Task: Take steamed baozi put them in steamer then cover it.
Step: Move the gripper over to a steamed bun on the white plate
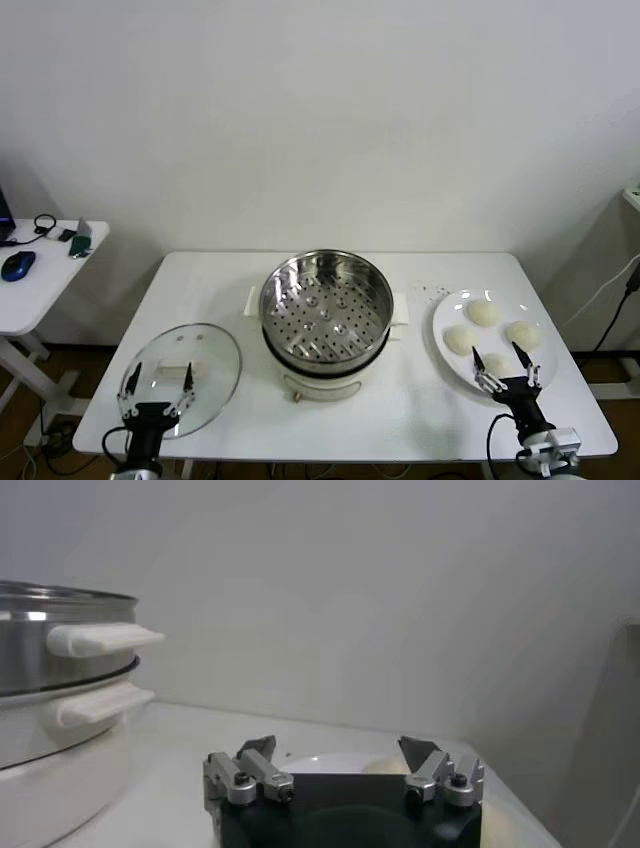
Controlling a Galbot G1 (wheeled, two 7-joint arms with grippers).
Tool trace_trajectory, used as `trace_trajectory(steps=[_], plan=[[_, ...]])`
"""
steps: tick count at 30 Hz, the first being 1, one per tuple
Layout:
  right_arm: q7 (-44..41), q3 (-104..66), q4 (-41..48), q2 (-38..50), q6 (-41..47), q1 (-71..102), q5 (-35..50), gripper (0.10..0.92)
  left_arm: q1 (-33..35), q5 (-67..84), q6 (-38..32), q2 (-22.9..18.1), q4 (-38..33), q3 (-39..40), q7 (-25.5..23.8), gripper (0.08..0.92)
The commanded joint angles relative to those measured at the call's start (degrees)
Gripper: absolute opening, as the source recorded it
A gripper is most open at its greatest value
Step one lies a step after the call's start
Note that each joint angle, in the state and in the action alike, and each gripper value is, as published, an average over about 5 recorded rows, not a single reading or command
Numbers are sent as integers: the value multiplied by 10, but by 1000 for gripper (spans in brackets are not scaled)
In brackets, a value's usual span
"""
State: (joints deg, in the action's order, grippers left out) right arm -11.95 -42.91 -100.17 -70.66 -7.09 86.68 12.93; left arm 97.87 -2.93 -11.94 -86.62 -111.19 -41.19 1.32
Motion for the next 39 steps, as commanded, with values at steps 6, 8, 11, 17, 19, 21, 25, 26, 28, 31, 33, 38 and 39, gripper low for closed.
trace_trajectory(steps=[6,8,11,17,19,21,25,26,28,31,33,38,39], plan=[[-167,15,16,204,137,-89,-79,823,7,-10,1,14,-7,7,11,823],[-215,36,39,263,147,-115,-86,823,10,-12,0,17,-9,8,11,823],[-297,83,87,345,149,-179,-116,823,14,-13,-2,20,-10,9,11,823],[-434,232,169,431,153,-356,-193,823,16,-13,-6,22,-7,13,12,823],[-462,291,206,438,144,-422,-211,823,16,-13,-5,22,-7,12,13,823],[-478,351,245,438,131,-489,-223,823,16,-12,-4,22,-7,11,14,823],[-510,484,312,434,106,-628,-255,823,16,-11,-2,24,-6,8,15,823],[-518,519,329,431,100,-663,-264,823,16,-11,-2,24,-5,8,15,823],[-530,586,361,421,88,-729,-278,823,16,-10,-1,24,-4,7,16,823],[-540,675,406,398,79,-812,-289,823,14,-9,1,23,-2,6,18,823],[-543,719,431,379,75,-851,-292,823,13,-8,3,22,0,6,19,823],[-546,770,496,321,61,-898,-308,823,10,-7,6,21,2,5,20,823],[-547,775,509,308,58,-904,-313,823,10,-6,7,21,3,4,20,823]])
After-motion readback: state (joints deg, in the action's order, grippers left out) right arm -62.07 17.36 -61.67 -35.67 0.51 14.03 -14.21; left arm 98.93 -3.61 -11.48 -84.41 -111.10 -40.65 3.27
